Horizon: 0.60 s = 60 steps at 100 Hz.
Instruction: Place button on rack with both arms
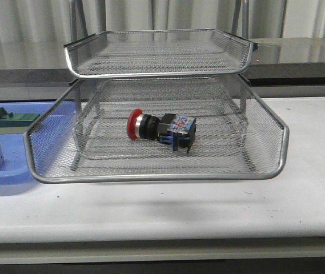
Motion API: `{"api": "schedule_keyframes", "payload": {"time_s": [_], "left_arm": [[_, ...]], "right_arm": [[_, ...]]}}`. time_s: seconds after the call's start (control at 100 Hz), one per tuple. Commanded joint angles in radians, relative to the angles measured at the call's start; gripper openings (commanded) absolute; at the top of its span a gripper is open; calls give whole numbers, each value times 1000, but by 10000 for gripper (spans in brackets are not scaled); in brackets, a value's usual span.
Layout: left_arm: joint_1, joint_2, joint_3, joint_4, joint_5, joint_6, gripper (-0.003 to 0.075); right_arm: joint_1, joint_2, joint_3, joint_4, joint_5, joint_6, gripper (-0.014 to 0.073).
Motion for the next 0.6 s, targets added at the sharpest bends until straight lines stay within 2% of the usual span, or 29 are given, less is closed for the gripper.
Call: {"api": "schedule_keyframes", "payload": {"time_s": [0.0,0.36,0.59], "left_arm": [[59,-107,55,-45,-119,-12,461],[240,-474,564,-125,-519,-13,461],[290,-742,892,-188,-770,-13,461]], "right_arm": [[1,4,-33,-10,-56,0,-68],[1,4,-33,-10,-56,0,-68],[1,4,-33,-10,-56,0,-68]]}}
